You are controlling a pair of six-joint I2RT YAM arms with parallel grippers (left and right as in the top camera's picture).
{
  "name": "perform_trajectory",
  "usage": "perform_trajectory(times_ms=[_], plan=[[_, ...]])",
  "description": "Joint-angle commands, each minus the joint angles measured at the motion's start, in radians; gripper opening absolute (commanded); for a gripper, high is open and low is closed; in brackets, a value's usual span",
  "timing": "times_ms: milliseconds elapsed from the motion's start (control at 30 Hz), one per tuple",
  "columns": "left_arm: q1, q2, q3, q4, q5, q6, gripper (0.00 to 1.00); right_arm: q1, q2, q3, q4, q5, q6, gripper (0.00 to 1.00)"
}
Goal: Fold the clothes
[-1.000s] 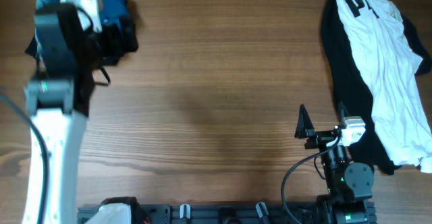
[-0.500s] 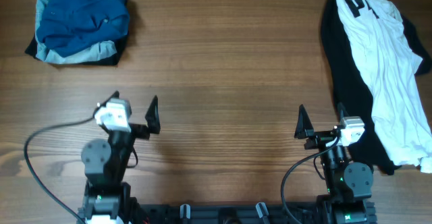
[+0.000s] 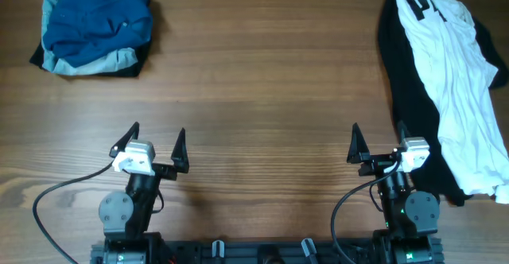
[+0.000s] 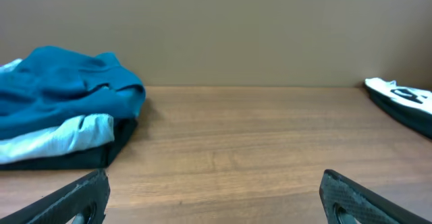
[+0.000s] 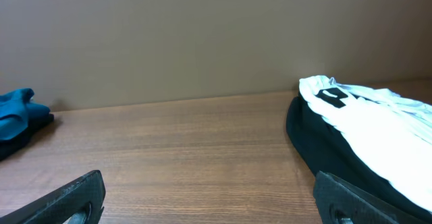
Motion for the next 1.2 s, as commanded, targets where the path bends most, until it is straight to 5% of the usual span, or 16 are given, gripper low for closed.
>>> perform_trajectory(times_ms=[0, 1167], plan=[[0.017, -0.074, -0.006, -0.054, 0.000, 0.011, 1.00, 0.003, -0.009, -0.003, 0.006, -0.005, 0.002, 1.00], [0.017, -0.072, -0.006, -0.089, -0.026, 0.011, 1.00, 0.003, -0.009, -0.003, 0.006, -0.005, 0.002, 1.00]])
